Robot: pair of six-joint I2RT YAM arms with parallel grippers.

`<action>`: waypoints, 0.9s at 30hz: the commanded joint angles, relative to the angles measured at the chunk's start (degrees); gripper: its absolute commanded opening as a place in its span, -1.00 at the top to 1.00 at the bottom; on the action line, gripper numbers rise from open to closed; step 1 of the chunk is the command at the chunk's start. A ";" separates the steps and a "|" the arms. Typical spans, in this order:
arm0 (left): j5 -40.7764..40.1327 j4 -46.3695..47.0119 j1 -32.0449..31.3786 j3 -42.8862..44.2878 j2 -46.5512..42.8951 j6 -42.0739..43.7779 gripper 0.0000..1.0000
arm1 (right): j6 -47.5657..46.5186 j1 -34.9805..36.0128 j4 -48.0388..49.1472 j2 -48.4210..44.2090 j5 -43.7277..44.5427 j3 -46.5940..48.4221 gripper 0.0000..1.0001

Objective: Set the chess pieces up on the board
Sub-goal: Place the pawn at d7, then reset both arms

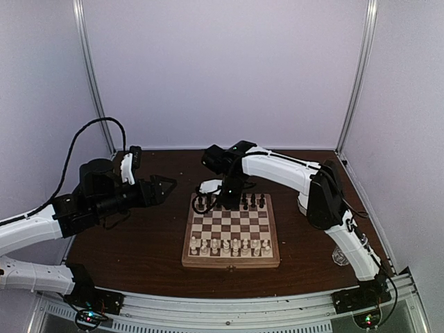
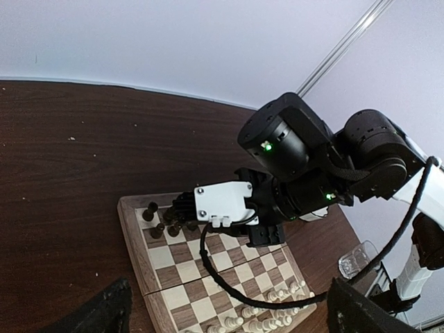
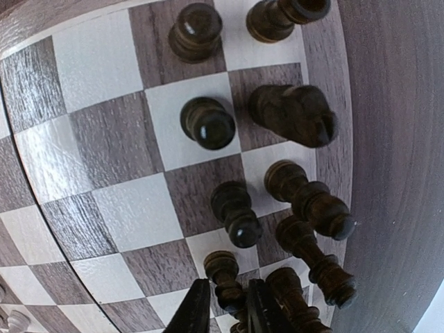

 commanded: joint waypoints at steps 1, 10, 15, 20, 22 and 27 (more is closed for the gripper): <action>0.29 2.38 -0.17 -0.47 0.36 -0.37 -0.95 | 1.02 0.36 -0.68 -0.80 0.50 1.29 0.52; -1.17 -2.40 -0.10 2.20 1.15 2.42 -0.95 | 2.62 0.80 -2.61 -11.87 -0.94 -1.17 0.21; -9.46 -17.04 -0.10 11.67 4.77 10.43 -0.95 | 1.74 -1.24 -3.31 -24.25 -1.20 -8.53 0.02; -17.78 -30.39 -0.03 22.84 15.08 18.53 -0.95 | 6.93 -11.40 12.06 -41.02 -6.43 -26.86 -0.98; -19.43 -32.77 -0.01 25.63 18.13 19.52 -0.95 | 9.81 -16.25 17.59 -46.50 -11.09 -34.20 -0.99; -19.19 -34.34 0.02 29.14 22.30 19.26 -0.95 | 18.35 -20.68 33.01 -57.31 -3.81 -53.65 -0.99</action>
